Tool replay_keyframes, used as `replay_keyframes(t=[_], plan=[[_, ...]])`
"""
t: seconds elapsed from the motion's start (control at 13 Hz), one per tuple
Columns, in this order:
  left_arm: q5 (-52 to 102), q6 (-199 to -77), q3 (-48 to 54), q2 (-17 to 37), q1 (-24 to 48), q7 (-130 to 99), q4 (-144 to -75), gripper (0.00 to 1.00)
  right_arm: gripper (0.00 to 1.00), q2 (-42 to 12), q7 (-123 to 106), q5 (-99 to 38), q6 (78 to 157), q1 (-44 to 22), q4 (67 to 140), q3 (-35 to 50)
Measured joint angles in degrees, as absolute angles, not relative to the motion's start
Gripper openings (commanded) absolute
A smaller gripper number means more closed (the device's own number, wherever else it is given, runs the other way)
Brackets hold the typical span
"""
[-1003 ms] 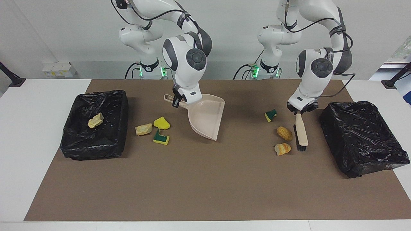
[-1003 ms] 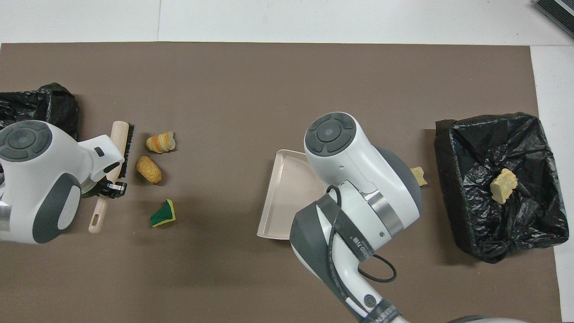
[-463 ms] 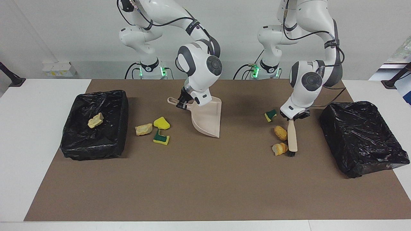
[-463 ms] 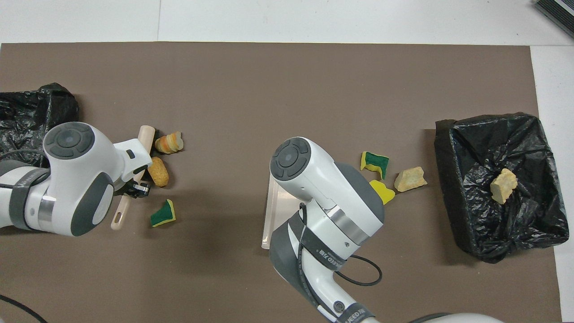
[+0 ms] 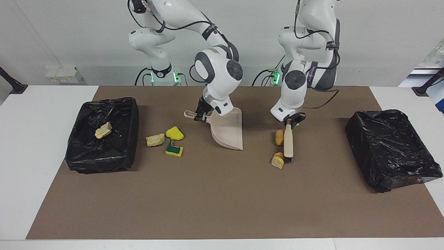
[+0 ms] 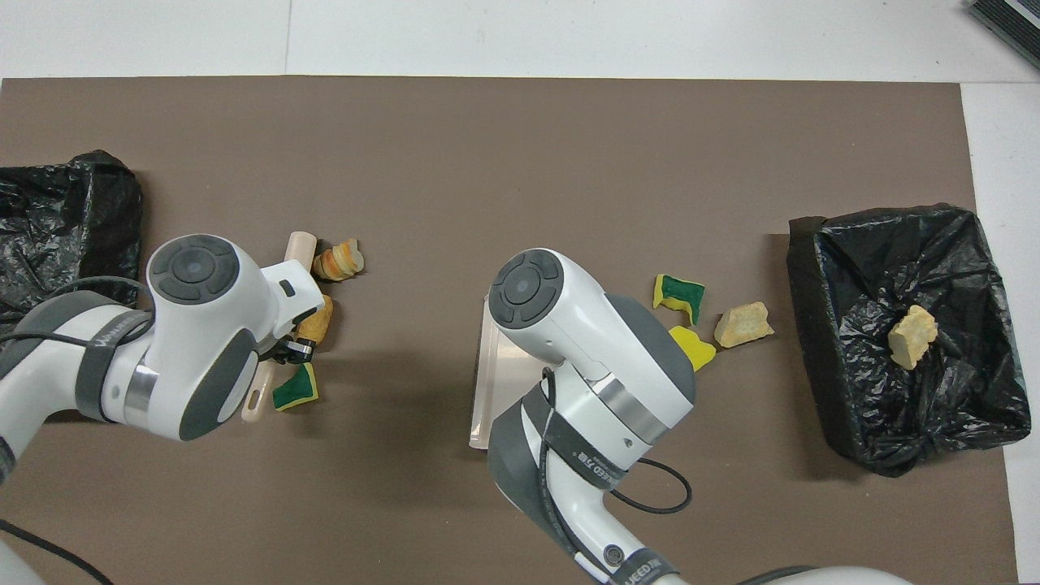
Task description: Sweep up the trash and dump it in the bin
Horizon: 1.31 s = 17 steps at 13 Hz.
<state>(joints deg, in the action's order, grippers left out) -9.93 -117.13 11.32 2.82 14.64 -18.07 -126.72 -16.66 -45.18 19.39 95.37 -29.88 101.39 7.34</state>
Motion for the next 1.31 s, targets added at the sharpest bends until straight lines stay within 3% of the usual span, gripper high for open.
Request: replay_keyframes(t=[0.54, 1.0, 1.31], plan=[[-4.2, -116.3, 26.8, 0.8, 14.7, -43.7, -126.7, 0.0, 0.0, -16.8, -43.6, 19.7, 98.2, -30.3, 102.3, 7.2], [-1.7, -99.7, 24.2, -3.4, 13.0, -43.0, -123.0, 0.0, 0.0, -17.0, -43.6, 19.7, 104.5, -29.6, 105.1, 7.1], [-1.6, -93.9, 20.7, -6.5, 6.1, -36.8, -127.8, 0.0, 0.0, -17.0, -43.2, 19.7, 105.3, -29.6, 105.3, 7.1]])
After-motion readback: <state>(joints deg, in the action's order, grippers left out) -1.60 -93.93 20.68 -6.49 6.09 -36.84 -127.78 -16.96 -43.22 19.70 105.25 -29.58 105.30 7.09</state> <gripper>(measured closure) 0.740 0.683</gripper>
